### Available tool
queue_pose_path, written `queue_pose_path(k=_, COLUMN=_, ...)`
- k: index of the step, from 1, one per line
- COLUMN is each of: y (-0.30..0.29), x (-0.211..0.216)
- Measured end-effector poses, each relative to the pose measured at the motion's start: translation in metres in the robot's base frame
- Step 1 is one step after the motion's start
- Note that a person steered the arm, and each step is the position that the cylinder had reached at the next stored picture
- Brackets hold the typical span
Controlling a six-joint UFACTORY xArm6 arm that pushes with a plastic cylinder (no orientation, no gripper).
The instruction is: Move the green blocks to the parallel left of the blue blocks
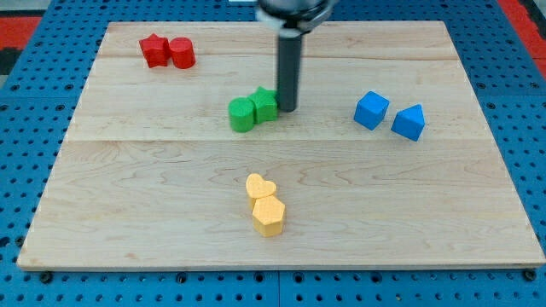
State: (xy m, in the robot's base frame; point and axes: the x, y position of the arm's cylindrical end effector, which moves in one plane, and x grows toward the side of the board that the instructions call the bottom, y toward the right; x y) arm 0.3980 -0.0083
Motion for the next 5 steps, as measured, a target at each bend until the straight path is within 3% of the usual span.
queue_pose_path(k=1, y=-0.046, x=0.021)
queue_pose_path(k=3, y=-0.164, x=0.025)
queue_pose_path(k=5, y=-0.218, x=0.025)
